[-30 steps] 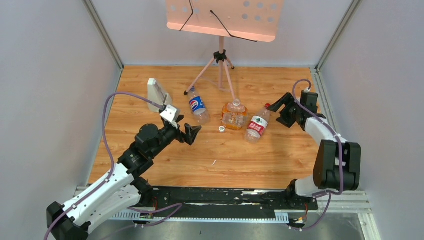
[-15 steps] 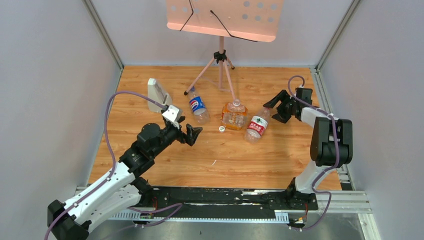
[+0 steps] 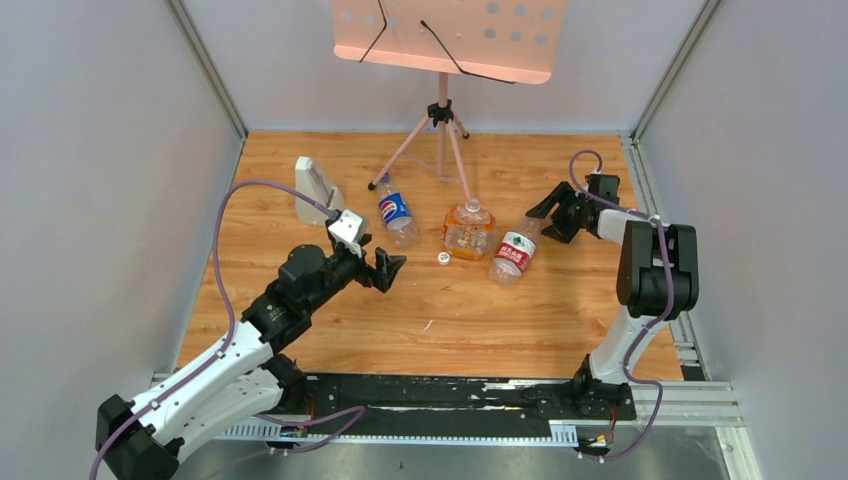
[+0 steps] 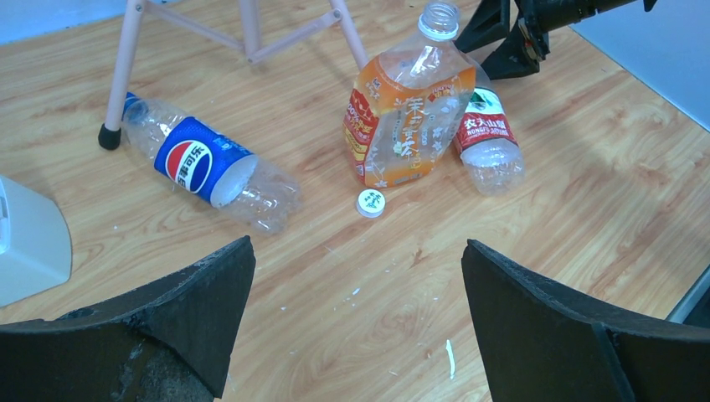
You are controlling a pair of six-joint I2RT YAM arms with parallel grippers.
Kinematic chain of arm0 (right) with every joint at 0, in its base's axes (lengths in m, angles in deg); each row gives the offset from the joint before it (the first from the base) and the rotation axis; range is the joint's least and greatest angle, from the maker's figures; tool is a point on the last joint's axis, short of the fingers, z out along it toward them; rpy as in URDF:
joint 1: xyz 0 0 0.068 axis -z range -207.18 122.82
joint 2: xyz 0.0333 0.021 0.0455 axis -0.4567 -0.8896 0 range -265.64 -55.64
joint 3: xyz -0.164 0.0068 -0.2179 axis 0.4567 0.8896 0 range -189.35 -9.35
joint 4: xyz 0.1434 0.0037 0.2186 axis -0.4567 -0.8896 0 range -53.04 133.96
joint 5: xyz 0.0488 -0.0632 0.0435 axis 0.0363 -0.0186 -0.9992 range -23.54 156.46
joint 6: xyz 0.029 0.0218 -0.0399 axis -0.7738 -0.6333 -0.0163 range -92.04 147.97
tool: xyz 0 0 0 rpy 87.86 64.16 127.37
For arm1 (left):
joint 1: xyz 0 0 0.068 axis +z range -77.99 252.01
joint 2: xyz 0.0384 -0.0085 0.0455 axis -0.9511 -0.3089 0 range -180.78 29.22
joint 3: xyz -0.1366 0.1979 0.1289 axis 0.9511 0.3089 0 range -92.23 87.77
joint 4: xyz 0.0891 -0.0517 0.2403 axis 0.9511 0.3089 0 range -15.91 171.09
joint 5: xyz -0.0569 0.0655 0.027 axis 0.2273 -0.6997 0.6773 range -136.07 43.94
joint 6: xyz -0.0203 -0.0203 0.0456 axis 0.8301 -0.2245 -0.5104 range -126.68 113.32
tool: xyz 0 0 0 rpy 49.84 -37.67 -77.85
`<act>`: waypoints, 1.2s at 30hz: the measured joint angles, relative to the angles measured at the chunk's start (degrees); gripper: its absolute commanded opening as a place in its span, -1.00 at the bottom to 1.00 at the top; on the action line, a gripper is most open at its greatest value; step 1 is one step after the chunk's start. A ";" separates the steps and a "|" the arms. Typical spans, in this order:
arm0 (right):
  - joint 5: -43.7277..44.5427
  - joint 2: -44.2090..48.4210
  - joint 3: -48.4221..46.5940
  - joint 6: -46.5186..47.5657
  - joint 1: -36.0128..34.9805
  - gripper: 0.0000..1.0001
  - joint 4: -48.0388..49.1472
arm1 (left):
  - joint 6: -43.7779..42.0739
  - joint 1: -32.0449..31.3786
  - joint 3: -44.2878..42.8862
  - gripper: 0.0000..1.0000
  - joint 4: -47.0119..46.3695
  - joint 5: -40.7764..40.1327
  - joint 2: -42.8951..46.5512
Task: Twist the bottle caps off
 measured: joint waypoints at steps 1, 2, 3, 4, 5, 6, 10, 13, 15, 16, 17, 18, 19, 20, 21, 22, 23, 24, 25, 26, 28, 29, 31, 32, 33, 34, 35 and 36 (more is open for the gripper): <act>0.04 0.00 0.00 0.24 -0.02 0.27 -0.02 | 0.00 0.00 0.00 1.00 0.02 0.00 0.00; 0.07 0.00 0.00 0.52 -0.11 0.27 0.00 | 0.00 0.00 0.00 1.00 0.02 0.02 0.00; 0.15 0.00 0.00 0.87 -0.26 0.26 -0.02 | 0.02 0.00 -0.02 1.00 0.02 0.00 0.00; 0.24 0.00 0.00 1.14 -0.48 0.26 -0.02 | 0.02 0.00 -0.02 1.00 0.02 0.00 0.00; 0.33 0.00 0.00 1.36 -0.68 0.27 0.00 | 0.02 0.00 -0.02 1.00 0.02 0.00 0.00; 0.42 0.00 0.00 1.64 -0.87 0.29 0.00 | 0.02 0.00 -0.02 1.00 0.02 0.00 0.00; 0.52 0.00 0.00 2.62 -1.55 0.32 -0.15 | 0.02 0.00 -0.02 1.00 0.02 0.00 0.00; 0.66 0.00 0.00 3.06 -1.81 0.26 -0.35 | 0.02 0.00 -0.02 1.00 0.20 0.00 0.24; 0.72 0.00 -0.04 3.41 -1.92 0.12 -0.55 | 0.04 0.00 -0.02 1.00 0.37 0.02 0.74; 0.74 0.00 -0.11 3.50 -2.05 0.00 -0.76 | 0.04 0.00 -0.02 1.00 0.46 0.00 1.07; 0.70 0.00 -0.15 3.58 -2.16 -0.06 -0.83 | 0.04 0.00 -0.02 1.00 0.57 0.02 1.42; 0.72 0.00 -0.26 3.78 -2.27 -0.08 -0.98 | 0.07 0.00 -0.02 1.00 0.61 0.00 1.75; 0.70 0.00 -0.31 3.74 -2.43 -0.16 -1.01 | 0.09 0.00 -0.02 1.00 0.61 0.02 2.08; 0.76 0.02 -0.31 3.78 -2.58 -0.27 -1.05 | 0.15 0.00 -0.02 1.00 0.61 0.02 2.38; 0.79 0.04 -0.31 3.89 -2.69 -0.33 -1.16 | 0.17 0.00 -0.02 1.00 0.61 0.02 2.54; 0.85 0.13 -0.31 3.93 -2.80 -0.35 -1.27 | 0.28 0.00 -0.02 1.00 0.57 0.00 2.71; 1.07 0.35 -0.26 4.00 -2.89 -0.37 -1.44 | 0.46 0.00 -0.02 1.00 0.57 -0.02 2.82; 1.27 0.81 -0.04 4.00 -2.95 -0.39 -1.62 | 0.63 0.00 -0.02 1.00 0.59 -0.04 2.91; 1.51 1.70 0.52 3.93 -2.97 -0.40 -1.68 | 0.76 0.00 -0.02 1.00 0.59 -0.04 2.91; 1.68 3.02 1.27 3.98 -3.02 -0.41 -1.88 | 1.09 0.00 -0.02 1.00 0.59 -0.13 2.91; 1.81 6.25 3.02 3.96 -3.02 -0.43 -2.03 | 1.84 0.00 -0.02 1.00 0.61 -0.37 3.04; 1.88 8.15 4.02 3.91 -3.02 -0.44 -2.10 | 2.25 0.00 -0.02 1.00 0.61 -0.57 3.17; 2.10 13.25 6.67 3.87 -3.04 -0.45 -2.21 | 2.78 0.00 -0.02 1.00 0.59 -0.90 3.58; 2.14 15.87 8.00 3.78 -3.06 -0.45 -2.23 | 2.93 0.00 -0.02 1.00 0.59 -0.94 3.85; 2.16 18.88 9.42 3.65 -3.10 -0.45 -2.34 | 3.02 0.00 -0.02 1.00 0.57 -0.92 4.07; 2.19 21.64 10.75 3.56 -3.26 -0.45 -2.29 | 3.08 0.00 -0.02 1.00 0.59 -0.85 4.28; 2.23 25.00 12.41 3.39 -3.41 -0.44 -2.29 | 3.13 0.00 -0.02 1.00 0.57 -0.61 4.37; 2.25 27.91 13.75 3.19 -3.63 -0.44 -2.40 | 3.19 0.00 -0.02 1.00 0.48 -0.13 4.42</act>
